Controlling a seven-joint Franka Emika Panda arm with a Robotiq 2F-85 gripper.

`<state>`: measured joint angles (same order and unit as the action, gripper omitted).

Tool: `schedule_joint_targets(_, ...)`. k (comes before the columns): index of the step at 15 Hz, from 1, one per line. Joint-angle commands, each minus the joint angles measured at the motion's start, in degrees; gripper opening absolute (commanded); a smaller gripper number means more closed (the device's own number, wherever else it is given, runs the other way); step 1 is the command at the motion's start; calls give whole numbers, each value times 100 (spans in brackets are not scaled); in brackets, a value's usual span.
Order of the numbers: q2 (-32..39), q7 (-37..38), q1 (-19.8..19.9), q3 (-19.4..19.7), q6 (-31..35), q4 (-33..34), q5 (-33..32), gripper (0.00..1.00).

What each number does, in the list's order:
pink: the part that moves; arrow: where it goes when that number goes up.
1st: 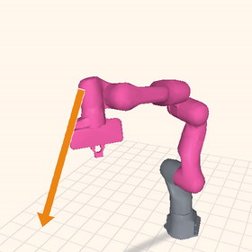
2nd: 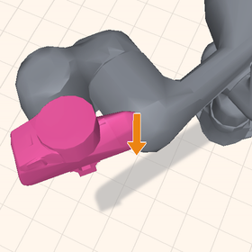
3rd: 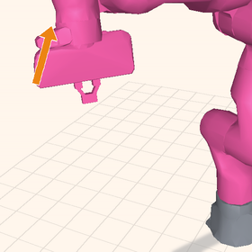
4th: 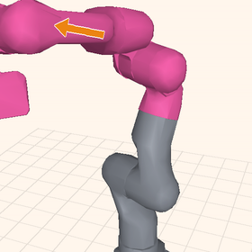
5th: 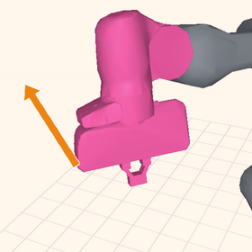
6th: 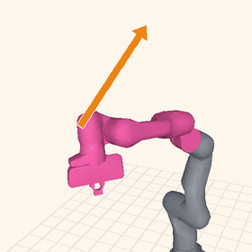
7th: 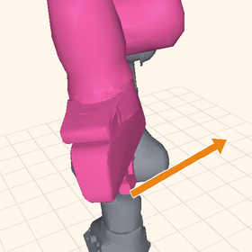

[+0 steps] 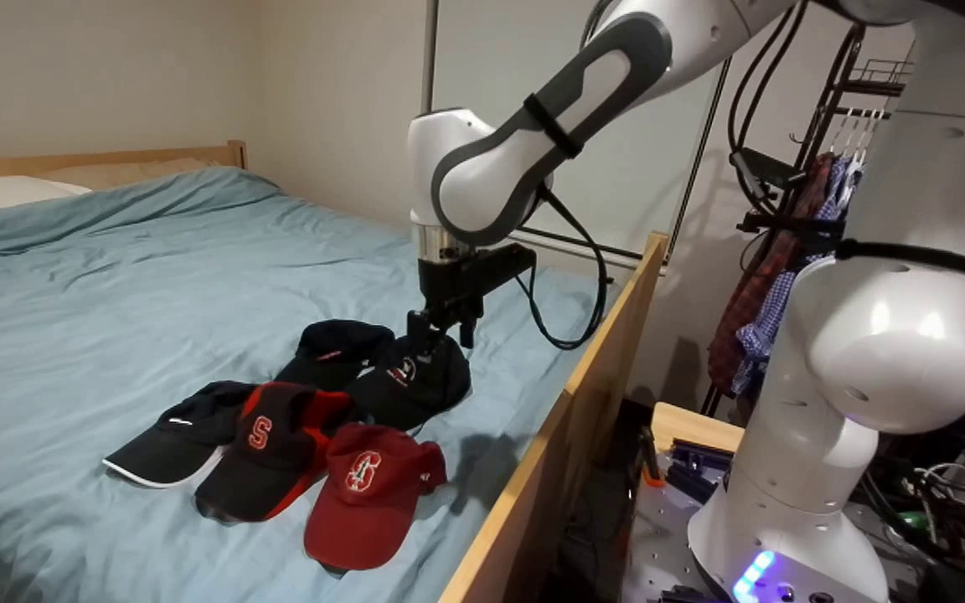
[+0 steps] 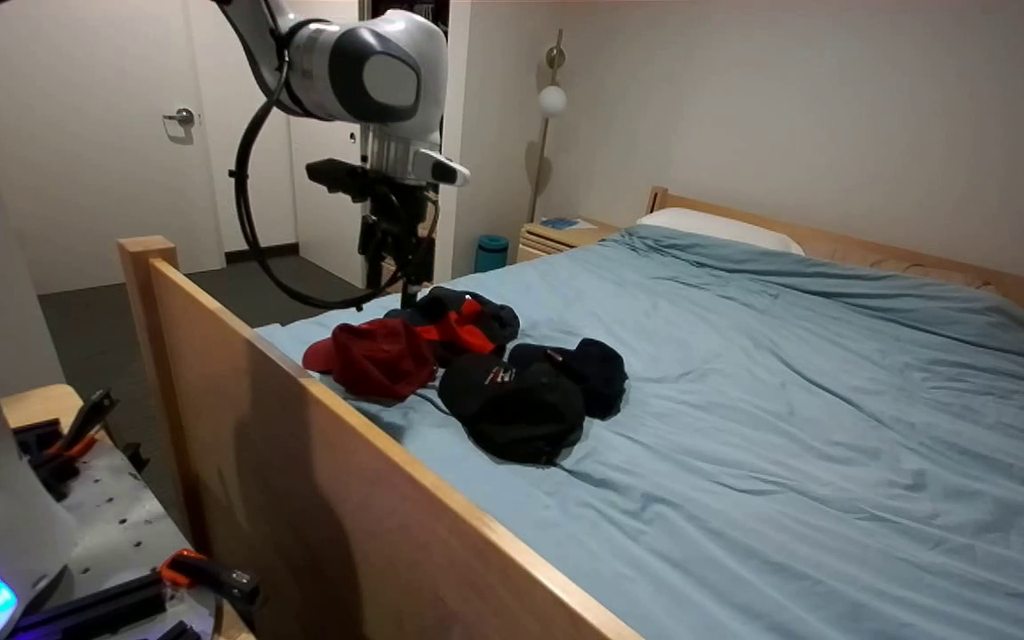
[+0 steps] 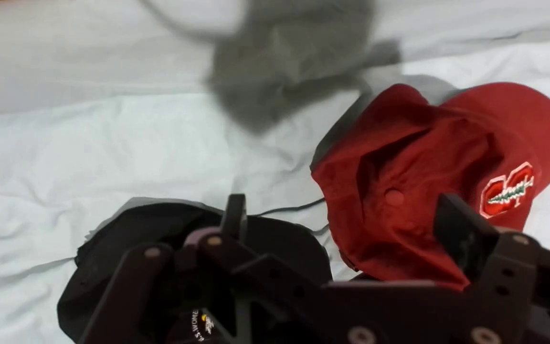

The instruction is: Put the black cap on the bottom right on top of the black cap on the upper right

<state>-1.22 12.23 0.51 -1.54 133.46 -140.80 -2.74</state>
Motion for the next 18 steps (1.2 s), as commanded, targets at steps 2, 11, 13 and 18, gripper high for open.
schedule_joint_targets(2, 917, 1384, -225, 29, 1214, 262, -996, 100)
schedule_joint_targets(11, 1328, 1931, -452, 282, 1616, 414, -1178, 100)
schedule_joint_targets(13, 1564, 2000, -495, 371, 1825, 563, -1187, 100)
schedule_joint_targets(18, 2211, 2164, -872, 850, 2199, 1074, -1451, 100)
